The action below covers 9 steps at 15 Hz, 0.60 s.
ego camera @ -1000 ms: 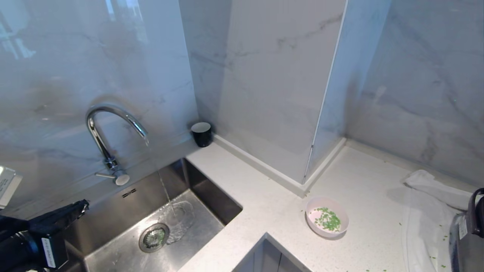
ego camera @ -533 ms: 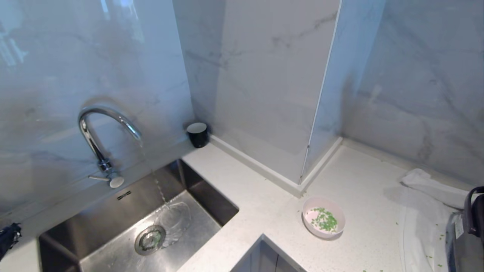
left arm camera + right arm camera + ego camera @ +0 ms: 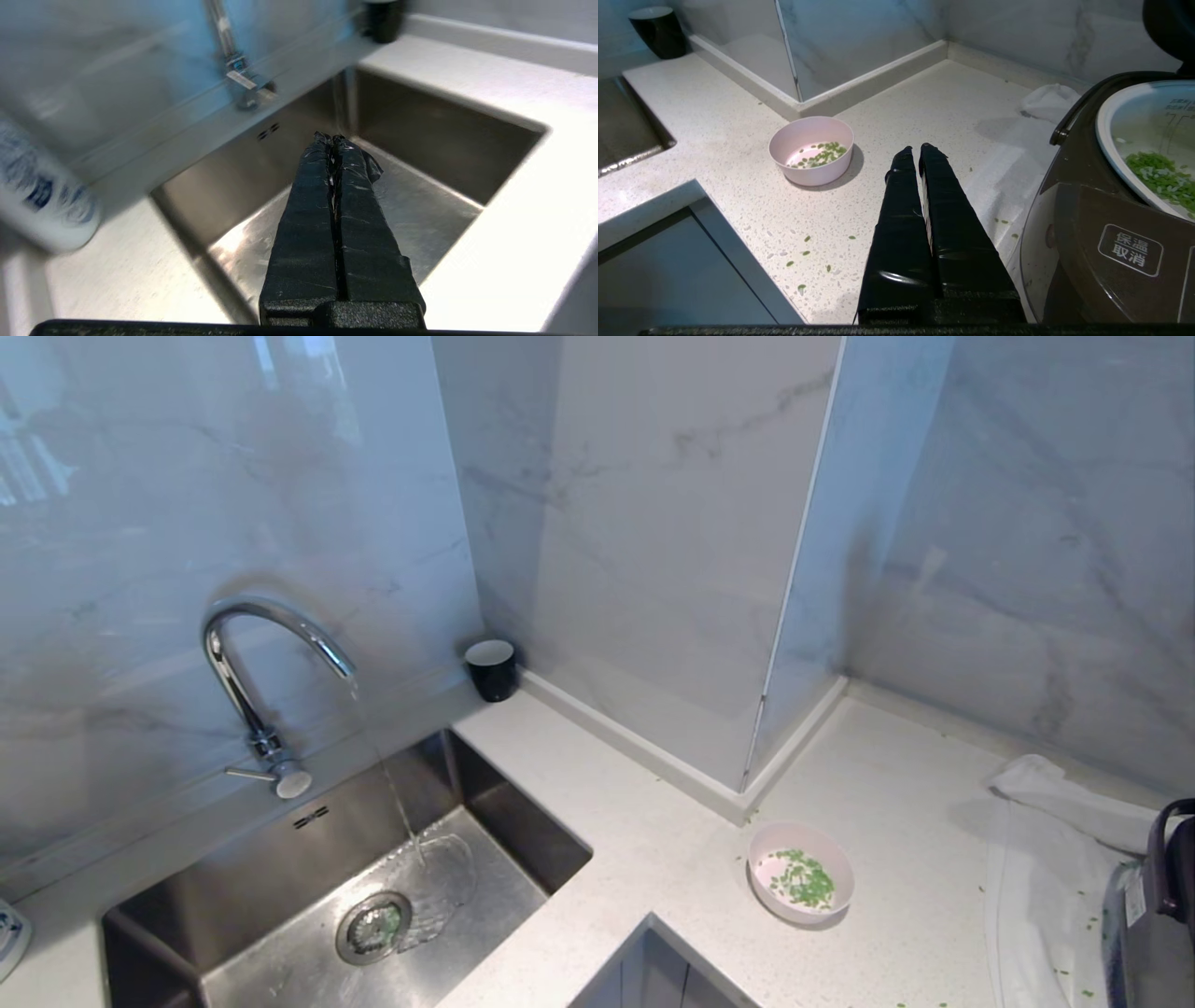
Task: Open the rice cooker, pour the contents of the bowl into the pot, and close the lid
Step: Fill a bowl with water from the tap
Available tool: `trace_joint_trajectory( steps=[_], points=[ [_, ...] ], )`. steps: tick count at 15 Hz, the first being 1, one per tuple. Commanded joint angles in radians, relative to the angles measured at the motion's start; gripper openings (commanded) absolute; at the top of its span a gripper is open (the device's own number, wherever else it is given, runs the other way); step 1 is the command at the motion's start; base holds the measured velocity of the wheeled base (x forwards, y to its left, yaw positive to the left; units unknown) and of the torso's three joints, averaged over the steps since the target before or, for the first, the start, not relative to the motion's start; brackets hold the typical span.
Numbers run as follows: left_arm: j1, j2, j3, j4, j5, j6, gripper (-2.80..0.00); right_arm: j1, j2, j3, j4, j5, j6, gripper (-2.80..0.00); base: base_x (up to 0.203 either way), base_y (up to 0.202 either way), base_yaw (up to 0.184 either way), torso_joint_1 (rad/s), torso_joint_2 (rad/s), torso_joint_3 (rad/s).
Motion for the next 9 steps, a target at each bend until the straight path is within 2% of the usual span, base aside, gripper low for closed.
trace_joint_trajectory(
  steps=[1, 9],
  points=[
    [0.003, 0.013, 0.001, -0.004, 0.003, 0.005, -2.8, 0.0, 0.0, 0.0, 0.0, 0.0, -0.001, -2.8, 0.0, 0.0, 0.0, 0.0, 0.0, 0.0],
    [0.008, 0.01, -0.004, -0.009, 0.002, 0.027, -2.8, 0.0, 0.0, 0.0, 0.0, 0.0, -0.002, -2.8, 0.0, 0.0, 0.0, 0.0, 0.0, 0.0]
  ],
)
